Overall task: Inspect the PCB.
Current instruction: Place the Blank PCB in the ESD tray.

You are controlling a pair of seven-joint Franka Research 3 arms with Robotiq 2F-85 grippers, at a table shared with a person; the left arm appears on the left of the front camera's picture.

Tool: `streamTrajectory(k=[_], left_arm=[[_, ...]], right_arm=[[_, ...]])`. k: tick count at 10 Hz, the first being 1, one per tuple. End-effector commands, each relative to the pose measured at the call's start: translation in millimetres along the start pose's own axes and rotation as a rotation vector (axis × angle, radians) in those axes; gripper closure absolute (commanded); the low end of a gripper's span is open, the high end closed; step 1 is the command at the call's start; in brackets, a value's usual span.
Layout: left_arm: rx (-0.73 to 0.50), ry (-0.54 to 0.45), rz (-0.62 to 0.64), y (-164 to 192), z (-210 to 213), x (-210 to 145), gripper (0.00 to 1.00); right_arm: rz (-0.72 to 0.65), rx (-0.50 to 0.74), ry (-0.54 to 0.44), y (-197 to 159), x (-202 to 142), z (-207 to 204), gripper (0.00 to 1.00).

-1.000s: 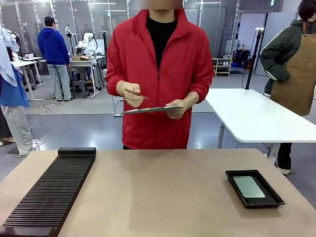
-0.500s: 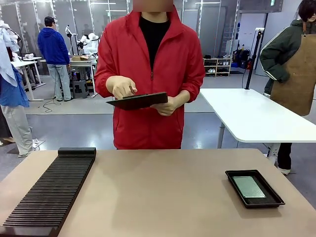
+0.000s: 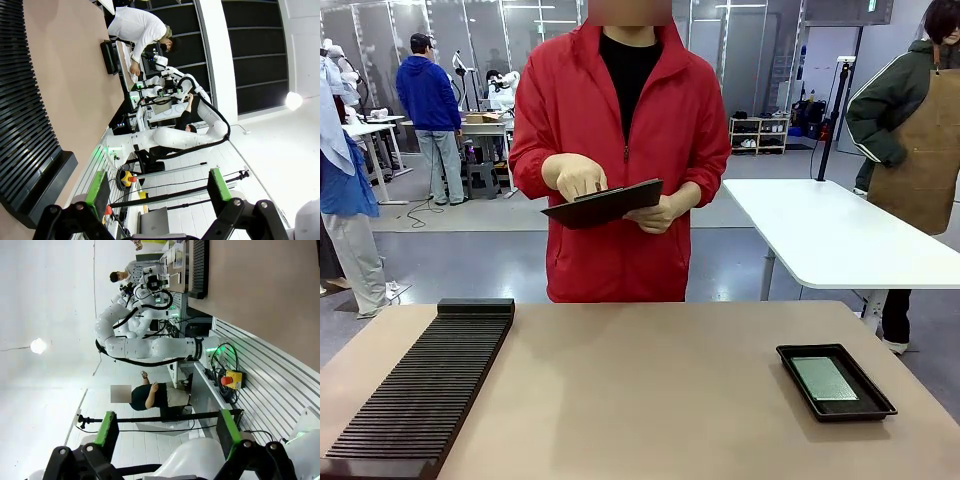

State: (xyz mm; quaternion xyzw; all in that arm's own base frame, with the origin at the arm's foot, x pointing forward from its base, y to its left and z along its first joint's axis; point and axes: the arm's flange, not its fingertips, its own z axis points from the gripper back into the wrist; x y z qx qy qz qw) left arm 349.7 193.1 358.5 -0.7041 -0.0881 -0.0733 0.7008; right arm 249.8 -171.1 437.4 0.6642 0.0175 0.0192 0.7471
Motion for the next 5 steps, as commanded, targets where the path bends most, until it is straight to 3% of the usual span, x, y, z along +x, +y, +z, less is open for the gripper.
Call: streamTrajectory(k=[1, 5], left_arm=[[0.015, 0.002, 0.002, 0.1, 0.7, -1.0, 0.0], [0.015, 0.002, 0.002, 0.1, 0.7, -1.0, 0.0]], right_arm=[[0.008, -0.011, -0.004, 2.8, -1.6, 0.1, 0.0], [0.008, -0.011, -0.004, 2.8, -1.6, 0.1, 0.0]])
